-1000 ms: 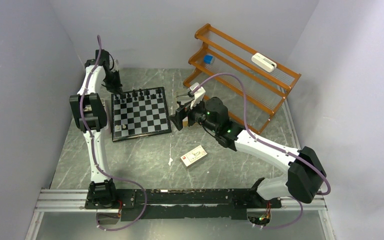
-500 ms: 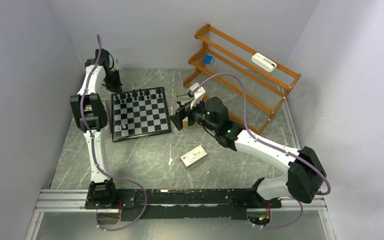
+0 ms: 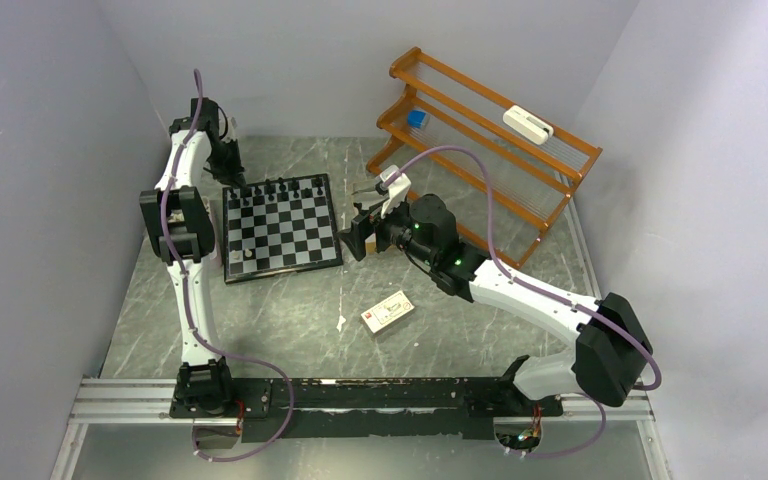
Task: Set up the chess pieces on the board
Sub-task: Place the chess piece on the chessboard.
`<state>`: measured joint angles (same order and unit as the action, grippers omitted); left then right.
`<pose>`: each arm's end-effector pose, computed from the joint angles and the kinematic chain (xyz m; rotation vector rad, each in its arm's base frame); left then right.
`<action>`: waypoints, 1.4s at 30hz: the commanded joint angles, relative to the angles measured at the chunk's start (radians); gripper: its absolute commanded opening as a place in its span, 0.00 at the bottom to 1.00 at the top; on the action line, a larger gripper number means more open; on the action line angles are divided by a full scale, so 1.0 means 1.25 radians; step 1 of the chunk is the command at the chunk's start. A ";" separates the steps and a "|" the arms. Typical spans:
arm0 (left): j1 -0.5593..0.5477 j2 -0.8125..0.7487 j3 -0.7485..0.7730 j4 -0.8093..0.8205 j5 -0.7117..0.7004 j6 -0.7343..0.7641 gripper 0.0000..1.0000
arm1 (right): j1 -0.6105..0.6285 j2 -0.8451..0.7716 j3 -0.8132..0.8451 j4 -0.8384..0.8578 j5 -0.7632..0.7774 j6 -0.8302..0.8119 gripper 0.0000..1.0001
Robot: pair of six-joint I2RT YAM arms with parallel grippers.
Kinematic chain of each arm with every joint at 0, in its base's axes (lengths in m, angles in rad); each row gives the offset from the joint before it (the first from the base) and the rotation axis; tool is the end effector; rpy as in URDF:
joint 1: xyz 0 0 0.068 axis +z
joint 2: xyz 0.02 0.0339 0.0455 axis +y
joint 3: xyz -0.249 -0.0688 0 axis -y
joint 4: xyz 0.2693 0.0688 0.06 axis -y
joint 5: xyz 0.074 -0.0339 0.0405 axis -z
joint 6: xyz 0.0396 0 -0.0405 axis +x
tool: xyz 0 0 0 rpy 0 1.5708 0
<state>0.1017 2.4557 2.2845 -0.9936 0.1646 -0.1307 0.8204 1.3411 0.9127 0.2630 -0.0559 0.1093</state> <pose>0.5308 0.0477 0.1806 -0.2704 2.7160 -0.2332 0.2338 0.2540 0.2800 -0.6636 1.6652 0.7251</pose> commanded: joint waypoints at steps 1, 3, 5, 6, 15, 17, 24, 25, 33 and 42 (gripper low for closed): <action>0.006 0.014 0.030 0.011 0.002 0.001 0.20 | 0.003 -0.025 -0.004 0.013 0.008 -0.005 1.00; 0.006 0.015 0.030 0.012 -0.001 0.001 0.20 | 0.002 -0.026 -0.004 0.013 0.007 -0.005 1.00; 0.006 0.016 0.032 0.012 0.000 0.001 0.21 | 0.003 -0.027 -0.004 0.014 0.007 -0.005 1.00; 0.006 0.015 0.032 0.013 0.000 0.000 0.21 | 0.003 -0.027 -0.004 0.014 0.008 -0.005 1.00; 0.007 0.007 0.029 0.018 0.013 0.000 0.23 | 0.002 -0.025 -0.005 0.013 0.012 -0.002 1.00; 0.006 0.006 0.031 0.018 0.014 0.000 0.25 | 0.003 -0.025 -0.007 0.013 0.028 0.003 1.00; 0.006 -0.019 0.044 0.047 0.049 -0.016 0.31 | 0.001 -0.027 -0.010 -0.012 0.160 0.049 1.00; 0.006 -0.024 0.054 0.050 0.055 -0.019 0.31 | 0.001 -0.026 -0.004 -0.026 0.186 0.060 1.00; 0.007 -0.109 -0.014 0.125 0.077 -0.053 0.36 | 0.001 -0.040 -0.003 -0.042 0.226 0.058 1.00; 0.005 -0.301 -0.105 0.104 0.009 -0.027 0.45 | 0.000 -0.010 -0.002 -0.033 0.212 0.069 0.91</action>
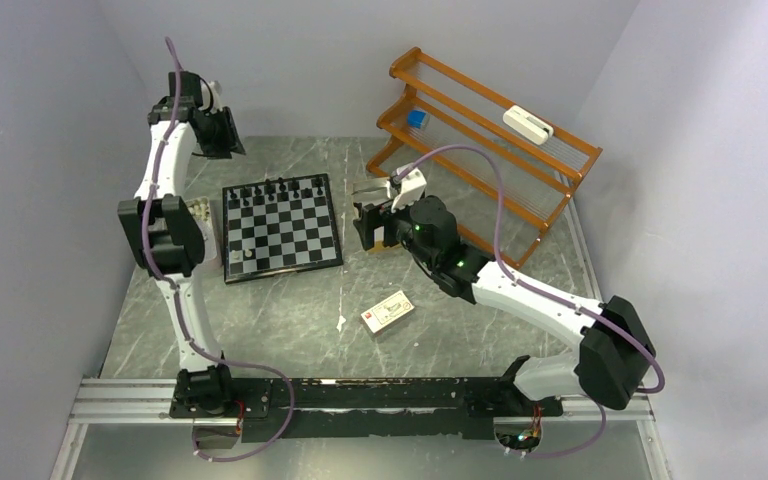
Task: Set up the chess pieces on the board
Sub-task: Place the chess piece on the chessboard, then pick up the chess piece from the storage box.
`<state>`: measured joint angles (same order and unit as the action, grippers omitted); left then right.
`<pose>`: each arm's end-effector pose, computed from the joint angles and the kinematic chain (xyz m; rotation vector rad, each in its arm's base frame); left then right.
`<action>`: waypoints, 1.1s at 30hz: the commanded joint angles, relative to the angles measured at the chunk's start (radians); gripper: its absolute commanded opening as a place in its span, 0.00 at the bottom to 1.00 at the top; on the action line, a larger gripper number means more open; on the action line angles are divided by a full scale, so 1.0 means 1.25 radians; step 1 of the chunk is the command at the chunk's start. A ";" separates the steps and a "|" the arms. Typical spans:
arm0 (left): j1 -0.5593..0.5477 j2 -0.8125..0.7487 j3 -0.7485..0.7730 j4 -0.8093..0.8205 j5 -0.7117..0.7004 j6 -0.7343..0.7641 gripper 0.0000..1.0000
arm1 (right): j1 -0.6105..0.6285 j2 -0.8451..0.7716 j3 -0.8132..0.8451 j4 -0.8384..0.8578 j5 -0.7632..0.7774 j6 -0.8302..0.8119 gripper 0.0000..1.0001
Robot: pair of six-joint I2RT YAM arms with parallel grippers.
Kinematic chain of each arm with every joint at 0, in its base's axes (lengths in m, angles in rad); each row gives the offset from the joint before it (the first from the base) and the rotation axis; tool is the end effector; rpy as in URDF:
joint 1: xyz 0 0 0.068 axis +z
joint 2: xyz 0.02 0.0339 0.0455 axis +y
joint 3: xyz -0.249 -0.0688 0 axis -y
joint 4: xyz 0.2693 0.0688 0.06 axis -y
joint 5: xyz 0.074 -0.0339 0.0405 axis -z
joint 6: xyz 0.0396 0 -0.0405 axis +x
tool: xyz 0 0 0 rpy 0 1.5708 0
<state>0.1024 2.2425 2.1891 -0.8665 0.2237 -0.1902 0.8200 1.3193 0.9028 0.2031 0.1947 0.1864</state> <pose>0.5135 0.0439 0.2644 -0.2689 2.4708 -0.3155 0.2368 0.2425 0.2767 -0.4279 1.7624 0.5485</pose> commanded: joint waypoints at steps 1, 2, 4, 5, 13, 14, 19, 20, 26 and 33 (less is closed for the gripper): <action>0.004 -0.163 -0.052 0.004 -0.042 0.021 0.49 | -0.001 0.014 0.006 0.019 0.009 0.003 0.90; 0.005 -0.196 -0.085 0.012 -0.031 0.023 0.58 | -0.004 0.022 0.008 0.024 0.008 -0.003 0.87; 0.005 -0.262 -0.158 0.030 -0.007 0.022 0.98 | -0.016 0.046 0.015 0.036 -0.005 -0.015 0.82; 0.005 -0.297 -0.200 0.044 0.005 0.021 0.99 | -0.025 0.054 0.021 0.039 -0.018 -0.018 0.79; -0.054 -0.542 -0.555 0.186 0.096 -0.008 1.00 | -0.121 0.172 0.037 0.067 -0.112 -0.096 0.57; -0.069 -0.564 -0.587 0.193 0.089 -0.007 1.00 | -0.132 0.188 0.047 0.061 -0.121 -0.106 0.54; -0.123 -0.650 -0.711 0.223 0.062 0.009 1.00 | -0.165 0.277 0.096 0.055 -0.202 -0.204 0.46; -0.129 -0.669 -0.734 0.233 0.053 0.011 1.00 | -0.169 0.295 0.100 0.064 -0.231 -0.238 0.46; -0.136 -0.774 -0.879 0.303 0.001 0.007 1.00 | -0.227 0.421 0.194 0.012 -0.442 -0.416 0.47; -0.135 -0.812 -0.925 0.288 -0.145 -0.038 1.00 | -0.243 0.534 0.279 0.005 -0.504 -0.506 0.46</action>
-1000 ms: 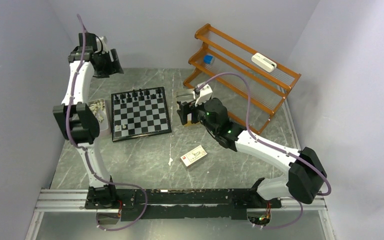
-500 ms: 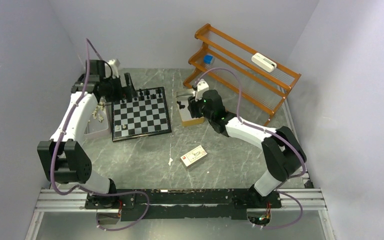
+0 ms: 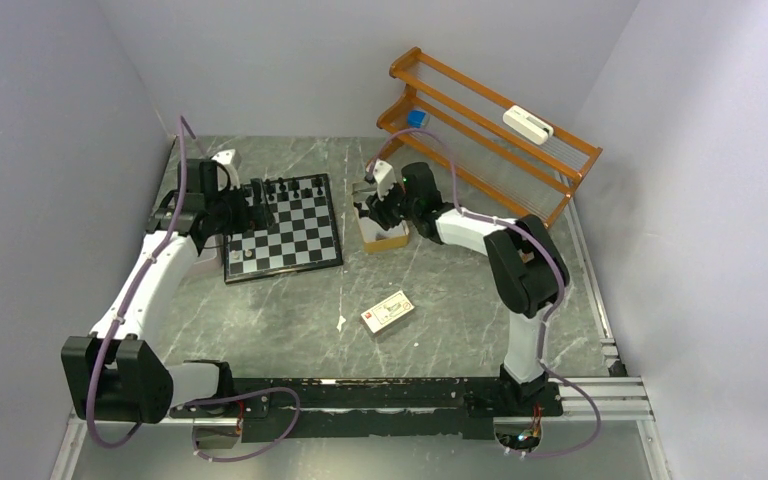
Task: Set up the chess pieces on the board
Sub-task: Pick up the chess piece from the storage box.
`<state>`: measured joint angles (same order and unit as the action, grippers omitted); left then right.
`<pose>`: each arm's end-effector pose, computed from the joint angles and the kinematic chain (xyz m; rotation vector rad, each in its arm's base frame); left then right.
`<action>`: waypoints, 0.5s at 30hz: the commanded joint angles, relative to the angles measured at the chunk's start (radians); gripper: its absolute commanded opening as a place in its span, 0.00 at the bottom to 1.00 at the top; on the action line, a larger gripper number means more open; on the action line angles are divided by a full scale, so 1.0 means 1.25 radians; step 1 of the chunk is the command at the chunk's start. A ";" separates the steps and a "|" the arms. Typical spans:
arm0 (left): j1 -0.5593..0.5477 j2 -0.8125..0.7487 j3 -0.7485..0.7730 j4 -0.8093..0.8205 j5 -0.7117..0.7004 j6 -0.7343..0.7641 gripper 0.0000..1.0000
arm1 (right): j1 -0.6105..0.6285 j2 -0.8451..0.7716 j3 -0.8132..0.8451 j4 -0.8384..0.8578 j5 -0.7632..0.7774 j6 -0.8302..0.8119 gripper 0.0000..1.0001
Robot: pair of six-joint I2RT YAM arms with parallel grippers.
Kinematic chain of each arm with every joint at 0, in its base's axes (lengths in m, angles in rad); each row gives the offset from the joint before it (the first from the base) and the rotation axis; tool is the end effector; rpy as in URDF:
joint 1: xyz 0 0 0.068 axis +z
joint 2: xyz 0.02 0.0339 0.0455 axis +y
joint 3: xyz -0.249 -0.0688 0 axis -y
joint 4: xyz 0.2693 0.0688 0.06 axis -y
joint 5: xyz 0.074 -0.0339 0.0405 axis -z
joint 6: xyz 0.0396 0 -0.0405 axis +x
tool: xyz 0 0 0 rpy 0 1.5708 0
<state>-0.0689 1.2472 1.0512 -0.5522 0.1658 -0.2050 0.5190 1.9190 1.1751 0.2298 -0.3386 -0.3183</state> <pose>0.2984 -0.0271 0.2791 -0.0741 2.3282 -0.3302 0.3761 0.2300 0.1546 -1.0337 1.8134 0.4747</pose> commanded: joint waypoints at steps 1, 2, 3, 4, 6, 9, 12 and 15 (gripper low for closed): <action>0.003 -0.014 -0.012 0.033 -0.105 -0.026 1.00 | -0.002 0.072 0.080 -0.036 -0.080 -0.125 0.46; 0.004 -0.014 -0.007 0.028 -0.108 -0.024 1.00 | -0.002 0.086 0.097 -0.055 -0.079 -0.145 0.46; 0.005 -0.016 -0.004 0.023 -0.111 -0.021 1.00 | -0.002 0.100 0.113 -0.072 -0.078 -0.162 0.47; 0.005 -0.022 -0.006 0.023 -0.112 -0.019 1.00 | -0.002 0.111 0.123 -0.082 -0.078 -0.176 0.47; 0.005 -0.042 -0.018 0.038 -0.102 -0.016 1.00 | -0.002 0.130 0.139 -0.085 -0.077 -0.194 0.47; 0.005 -0.060 -0.026 0.047 -0.091 -0.012 1.00 | -0.002 0.152 0.159 -0.080 -0.098 -0.210 0.47; 0.005 -0.064 -0.022 0.041 -0.102 -0.008 1.00 | -0.002 0.172 0.172 -0.060 -0.108 -0.216 0.47; 0.005 -0.068 -0.026 0.045 -0.091 -0.006 1.00 | -0.002 0.196 0.188 -0.059 -0.114 -0.223 0.47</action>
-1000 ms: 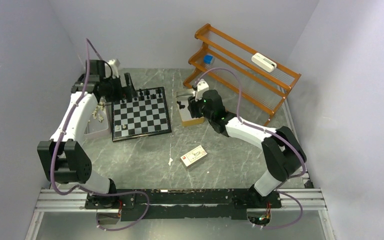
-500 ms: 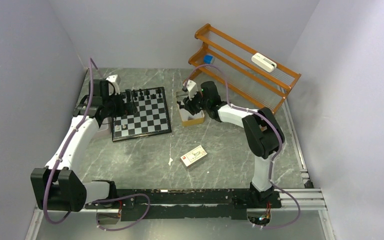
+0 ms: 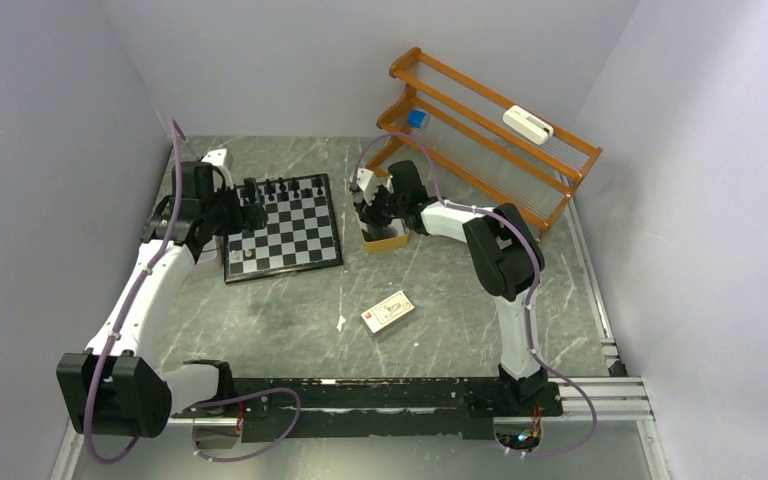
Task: Set up the chess pieces on the board
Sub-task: Pick up the chess piece from the storage box.
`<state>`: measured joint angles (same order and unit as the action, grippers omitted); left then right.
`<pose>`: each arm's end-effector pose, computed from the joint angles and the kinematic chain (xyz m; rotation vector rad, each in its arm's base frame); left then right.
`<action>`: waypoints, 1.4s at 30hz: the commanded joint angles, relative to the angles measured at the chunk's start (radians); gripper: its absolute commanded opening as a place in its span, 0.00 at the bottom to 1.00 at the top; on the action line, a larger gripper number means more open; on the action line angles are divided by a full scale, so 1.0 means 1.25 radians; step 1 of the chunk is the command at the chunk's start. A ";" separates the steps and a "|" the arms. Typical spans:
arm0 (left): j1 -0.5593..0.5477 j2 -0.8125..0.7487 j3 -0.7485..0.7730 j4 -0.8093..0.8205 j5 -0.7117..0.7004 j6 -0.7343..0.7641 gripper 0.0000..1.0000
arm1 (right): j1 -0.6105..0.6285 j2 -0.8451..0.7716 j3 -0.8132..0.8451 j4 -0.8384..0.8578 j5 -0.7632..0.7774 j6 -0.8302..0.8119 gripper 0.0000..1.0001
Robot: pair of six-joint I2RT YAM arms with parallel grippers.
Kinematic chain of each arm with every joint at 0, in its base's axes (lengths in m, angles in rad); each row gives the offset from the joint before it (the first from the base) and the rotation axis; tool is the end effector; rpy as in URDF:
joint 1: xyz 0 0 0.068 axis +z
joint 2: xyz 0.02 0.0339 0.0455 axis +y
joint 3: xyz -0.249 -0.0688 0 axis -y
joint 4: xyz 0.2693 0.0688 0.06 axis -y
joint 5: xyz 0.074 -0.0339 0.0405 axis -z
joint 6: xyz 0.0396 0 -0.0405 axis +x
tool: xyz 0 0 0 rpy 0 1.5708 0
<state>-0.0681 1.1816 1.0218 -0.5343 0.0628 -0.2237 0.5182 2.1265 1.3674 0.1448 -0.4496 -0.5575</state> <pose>0.2874 -0.0221 0.2876 -0.1433 2.2687 -0.2255 0.4064 0.2515 0.1200 -1.3127 1.7060 0.4669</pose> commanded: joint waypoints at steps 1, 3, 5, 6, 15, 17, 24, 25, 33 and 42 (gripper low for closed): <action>0.004 -0.017 -0.004 0.032 -0.008 0.009 1.00 | 0.000 0.037 0.042 0.003 -0.027 -0.032 0.47; 0.004 -0.016 -0.004 0.033 -0.007 0.009 1.00 | -0.001 0.049 0.052 -0.004 -0.026 -0.035 0.46; 0.004 -0.015 -0.004 0.033 -0.003 0.010 1.00 | -0.001 0.057 0.056 -0.002 -0.024 -0.037 0.46; 0.004 -0.013 -0.003 0.034 -0.001 0.009 1.00 | -0.001 0.061 0.058 0.001 -0.024 -0.038 0.46; 0.004 -0.016 -0.007 0.038 -0.005 0.014 1.00 | 0.000 0.077 0.073 -0.005 0.012 -0.025 0.33; 0.004 -0.011 -0.005 0.037 0.000 0.016 1.00 | 0.000 0.067 0.061 0.010 0.020 -0.006 0.28; 0.004 -0.016 -0.007 0.040 0.003 0.015 1.00 | 0.000 0.065 0.076 -0.026 0.081 0.056 0.16; 0.004 -0.016 -0.007 0.041 0.003 0.016 1.00 | -0.001 0.065 0.082 -0.035 0.090 0.063 0.15; 0.004 -0.015 -0.006 0.041 0.007 0.014 1.00 | -0.001 0.060 0.108 -0.107 0.162 0.149 0.08; 0.004 -0.016 -0.009 0.042 0.010 0.014 1.00 | 0.000 0.034 0.103 -0.112 0.148 0.183 0.21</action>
<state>-0.0681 1.1801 1.0176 -0.5205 0.0635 -0.2203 0.5182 2.1986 1.4864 0.0456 -0.2752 -0.3496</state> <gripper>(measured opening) 0.995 0.153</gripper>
